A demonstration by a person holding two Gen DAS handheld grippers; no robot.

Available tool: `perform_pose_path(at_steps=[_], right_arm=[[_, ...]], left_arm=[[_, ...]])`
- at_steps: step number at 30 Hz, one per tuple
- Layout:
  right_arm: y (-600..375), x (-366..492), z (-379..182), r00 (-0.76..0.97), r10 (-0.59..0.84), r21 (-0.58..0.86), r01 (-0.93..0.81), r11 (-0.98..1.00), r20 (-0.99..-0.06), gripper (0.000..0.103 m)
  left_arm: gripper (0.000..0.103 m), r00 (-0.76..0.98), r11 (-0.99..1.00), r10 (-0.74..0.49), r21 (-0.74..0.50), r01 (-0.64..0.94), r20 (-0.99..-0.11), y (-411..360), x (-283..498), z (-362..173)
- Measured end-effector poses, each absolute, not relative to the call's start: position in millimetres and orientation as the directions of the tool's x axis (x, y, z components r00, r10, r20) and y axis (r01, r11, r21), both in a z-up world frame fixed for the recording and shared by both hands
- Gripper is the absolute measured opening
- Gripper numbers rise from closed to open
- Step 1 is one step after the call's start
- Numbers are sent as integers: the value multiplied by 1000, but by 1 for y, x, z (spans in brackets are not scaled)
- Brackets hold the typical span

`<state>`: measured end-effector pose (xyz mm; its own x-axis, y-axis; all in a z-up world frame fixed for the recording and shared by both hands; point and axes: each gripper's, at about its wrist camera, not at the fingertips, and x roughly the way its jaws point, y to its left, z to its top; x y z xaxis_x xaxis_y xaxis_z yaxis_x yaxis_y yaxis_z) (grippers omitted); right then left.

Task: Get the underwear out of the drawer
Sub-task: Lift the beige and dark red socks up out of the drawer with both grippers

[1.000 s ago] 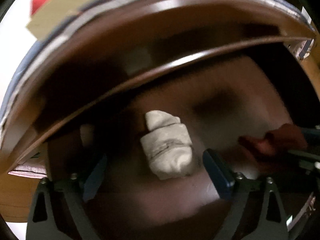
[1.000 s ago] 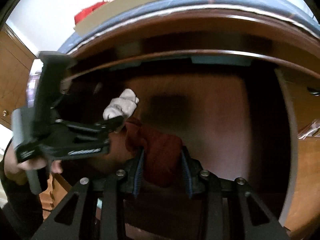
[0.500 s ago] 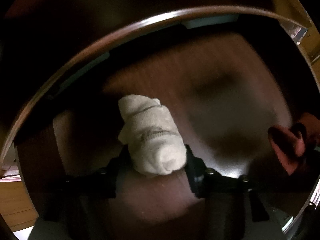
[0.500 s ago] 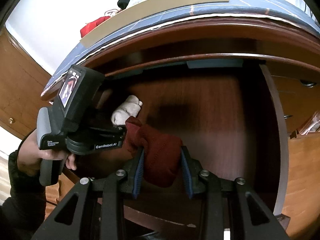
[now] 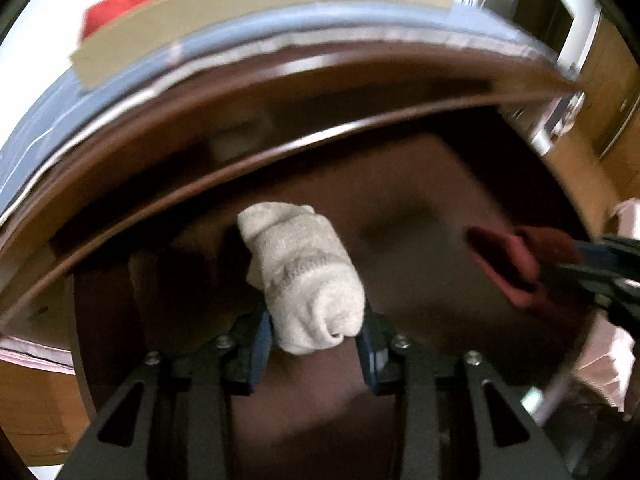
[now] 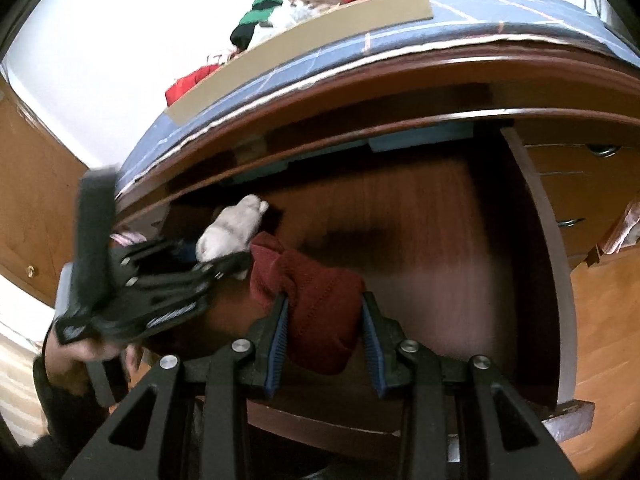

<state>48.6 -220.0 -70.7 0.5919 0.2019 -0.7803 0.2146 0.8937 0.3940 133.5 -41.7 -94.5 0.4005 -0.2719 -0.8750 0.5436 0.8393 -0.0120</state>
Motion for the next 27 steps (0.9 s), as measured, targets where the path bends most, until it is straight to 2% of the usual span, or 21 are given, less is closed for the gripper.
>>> perform_pose_path(at_steps=[8, 12, 20, 27], right_arm=[[-219, 34, -63, 665, 170, 429, 247, 869, -727, 37], [-213, 19, -56, 692, 149, 421, 241, 875, -707, 37], [-204, -4, -36, 738, 117, 409, 228, 884, -665, 37], [-195, -18, -7, 785, 86, 383, 201, 902, -614, 37]], left_arm=[[36, 513, 873, -352, -77, 482, -783, -7, 85, -75], [36, 562, 885, -337, -52, 462, -756, 11, 72, -64], [36, 658, 896, -314, 16, 444, -685, -17, 59, -49], [36, 710, 904, -307, 39, 426, -634, -12, 43, -29]])
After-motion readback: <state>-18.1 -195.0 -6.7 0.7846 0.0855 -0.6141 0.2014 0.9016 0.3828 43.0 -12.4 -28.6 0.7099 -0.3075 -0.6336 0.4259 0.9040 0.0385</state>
